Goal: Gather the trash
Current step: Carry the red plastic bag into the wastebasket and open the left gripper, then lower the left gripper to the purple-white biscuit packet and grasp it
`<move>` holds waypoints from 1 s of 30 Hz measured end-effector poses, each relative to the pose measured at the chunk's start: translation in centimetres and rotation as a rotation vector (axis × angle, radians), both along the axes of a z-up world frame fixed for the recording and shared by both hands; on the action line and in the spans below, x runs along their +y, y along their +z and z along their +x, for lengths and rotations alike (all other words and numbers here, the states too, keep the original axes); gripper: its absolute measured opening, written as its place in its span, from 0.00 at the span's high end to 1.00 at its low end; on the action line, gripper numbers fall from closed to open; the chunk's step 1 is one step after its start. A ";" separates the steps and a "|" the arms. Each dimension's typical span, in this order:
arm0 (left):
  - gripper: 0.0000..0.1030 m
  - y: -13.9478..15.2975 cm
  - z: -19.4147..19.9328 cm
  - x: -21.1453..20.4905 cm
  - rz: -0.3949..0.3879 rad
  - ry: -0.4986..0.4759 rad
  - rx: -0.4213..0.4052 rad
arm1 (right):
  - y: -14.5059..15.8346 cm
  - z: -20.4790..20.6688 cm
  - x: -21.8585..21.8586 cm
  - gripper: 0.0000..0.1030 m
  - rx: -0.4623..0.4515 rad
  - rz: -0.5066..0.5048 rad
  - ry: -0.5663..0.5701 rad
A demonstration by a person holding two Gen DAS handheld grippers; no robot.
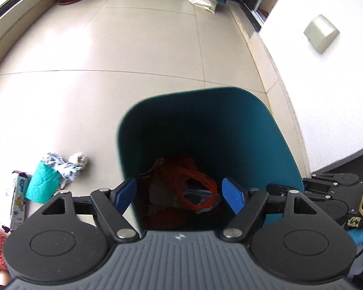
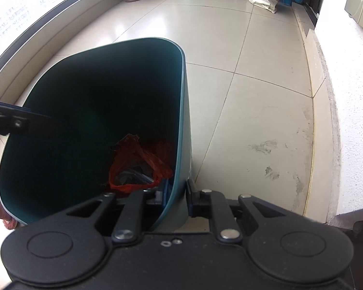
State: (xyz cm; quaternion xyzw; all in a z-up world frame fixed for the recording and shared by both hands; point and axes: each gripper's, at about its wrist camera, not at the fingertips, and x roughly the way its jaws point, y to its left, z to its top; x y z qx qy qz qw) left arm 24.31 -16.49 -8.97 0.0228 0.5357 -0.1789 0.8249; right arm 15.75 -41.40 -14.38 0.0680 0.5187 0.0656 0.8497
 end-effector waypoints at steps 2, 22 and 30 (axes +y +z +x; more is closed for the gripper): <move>0.22 0.5 1.1 2.9 0.024 0.061 -0.023 | -0.1 0.1 0.1 0.86 0.002 0.001 -0.008; 0.22 -9.6 10.0 31.6 0.372 0.391 0.103 | 1.0 3.0 12.0 0.82 0.145 -0.152 0.302; 0.22 -18.2 11.5 33.6 0.383 0.290 0.211 | 1.1 4.9 16.8 0.82 0.194 -0.178 0.370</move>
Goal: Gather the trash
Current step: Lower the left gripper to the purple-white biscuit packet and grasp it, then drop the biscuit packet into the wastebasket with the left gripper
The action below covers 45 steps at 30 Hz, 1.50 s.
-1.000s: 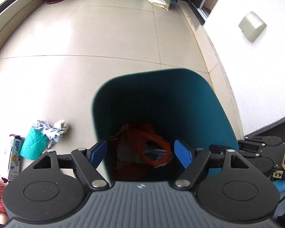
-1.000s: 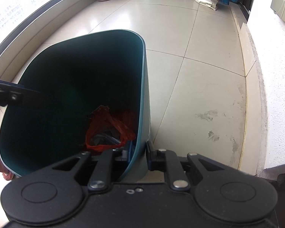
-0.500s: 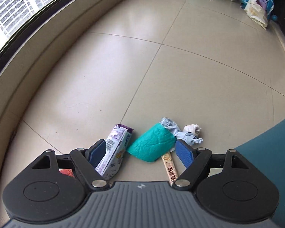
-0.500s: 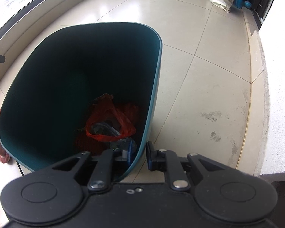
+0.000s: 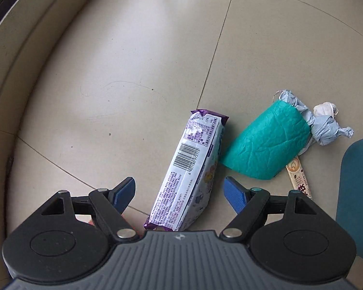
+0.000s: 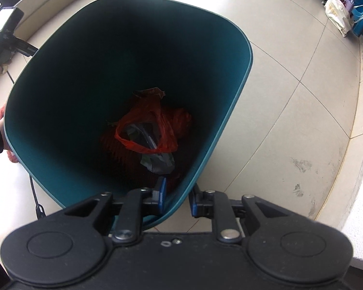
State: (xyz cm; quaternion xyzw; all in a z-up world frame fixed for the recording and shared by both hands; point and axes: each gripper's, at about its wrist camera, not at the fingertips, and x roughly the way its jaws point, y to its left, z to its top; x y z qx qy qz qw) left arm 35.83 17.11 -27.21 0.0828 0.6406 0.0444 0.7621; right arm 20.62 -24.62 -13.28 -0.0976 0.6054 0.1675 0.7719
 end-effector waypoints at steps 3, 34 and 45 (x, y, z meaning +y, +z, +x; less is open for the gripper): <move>0.22 -2.6 0.7 0.2 -0.010 -0.009 0.020 | -0.1 0.6 1.2 0.82 -0.007 -0.006 0.013; 0.49 0.5 -2.3 -2.7 0.078 0.028 -0.016 | -3.0 -0.8 0.7 0.88 -0.024 -0.029 0.014; 0.49 17.1 -7.0 -12.1 -0.217 -0.096 -0.169 | -2.8 -2.8 0.4 0.90 -0.031 -0.060 0.000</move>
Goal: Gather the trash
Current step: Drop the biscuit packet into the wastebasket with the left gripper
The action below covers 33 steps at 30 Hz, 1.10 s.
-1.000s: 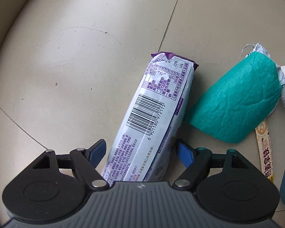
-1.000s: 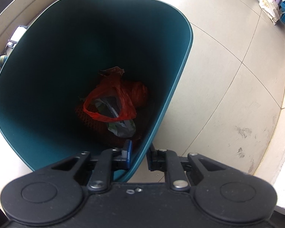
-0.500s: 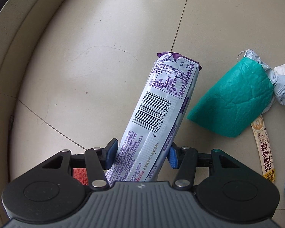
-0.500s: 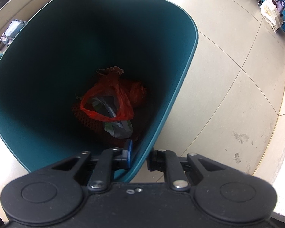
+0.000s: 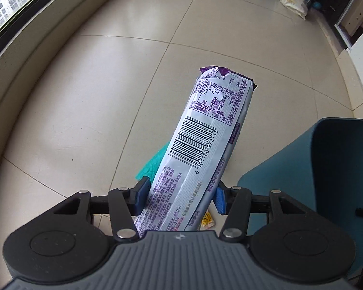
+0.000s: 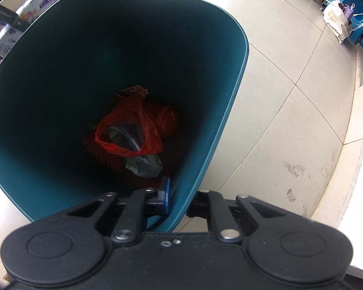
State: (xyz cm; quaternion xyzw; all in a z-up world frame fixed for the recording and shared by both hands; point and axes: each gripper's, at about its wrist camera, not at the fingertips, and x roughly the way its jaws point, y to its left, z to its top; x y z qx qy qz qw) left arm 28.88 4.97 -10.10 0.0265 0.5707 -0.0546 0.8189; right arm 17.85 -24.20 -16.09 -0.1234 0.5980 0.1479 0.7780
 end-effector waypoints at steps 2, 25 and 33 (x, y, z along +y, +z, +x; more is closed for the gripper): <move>0.49 2.2 -1.5 -2.4 -0.049 -0.041 0.000 | -0.1 -0.6 -0.3 0.90 -0.002 -0.001 0.000; 0.50 -3.1 -7.0 -24.7 0.072 -0.275 0.138 | 0.0 -1.2 -3.4 0.92 -0.018 0.035 -0.054; 0.38 -4.9 -6.2 -25.6 0.060 -0.262 0.202 | 1.2 -1.9 -4.8 0.91 -0.014 0.054 -0.062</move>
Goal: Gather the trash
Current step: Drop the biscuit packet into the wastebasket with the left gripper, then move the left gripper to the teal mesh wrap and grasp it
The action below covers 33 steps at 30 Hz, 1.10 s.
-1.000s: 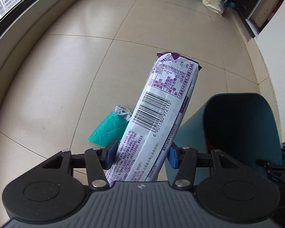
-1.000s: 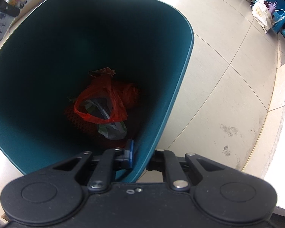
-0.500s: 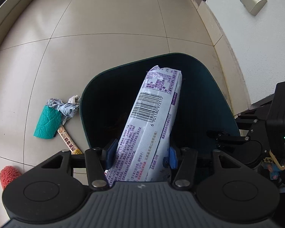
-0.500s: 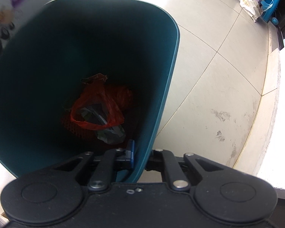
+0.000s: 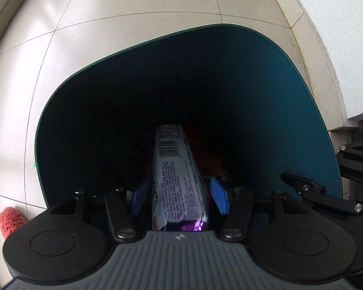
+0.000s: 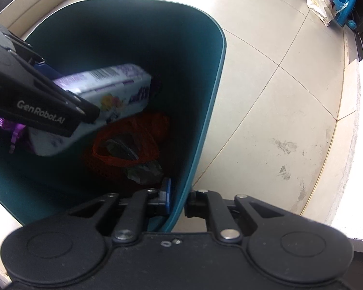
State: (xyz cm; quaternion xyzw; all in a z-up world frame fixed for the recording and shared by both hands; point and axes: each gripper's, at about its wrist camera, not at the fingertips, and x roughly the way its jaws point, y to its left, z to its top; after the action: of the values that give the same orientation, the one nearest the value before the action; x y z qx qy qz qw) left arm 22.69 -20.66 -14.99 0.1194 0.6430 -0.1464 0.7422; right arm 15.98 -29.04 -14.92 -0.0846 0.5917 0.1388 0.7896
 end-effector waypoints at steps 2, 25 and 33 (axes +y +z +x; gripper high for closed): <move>0.33 0.6 0.0 0.4 -0.037 -0.001 0.000 | 0.0 0.0 -0.1 0.91 0.000 0.000 -0.001; 0.22 8.6 4.0 18.6 -0.140 0.229 -0.238 | 0.7 0.3 -0.8 0.91 -0.005 0.012 -0.046; 0.22 -0.5 10.0 25.2 -0.016 0.360 -0.151 | 0.7 0.4 0.0 0.88 -0.005 -0.031 -0.018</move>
State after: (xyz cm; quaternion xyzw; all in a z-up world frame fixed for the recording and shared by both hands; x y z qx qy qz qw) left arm 32.69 4.50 -15.51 0.0072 0.5952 -0.0073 0.8035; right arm 16.38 -29.03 -14.27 -0.0918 0.5926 0.1220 0.7909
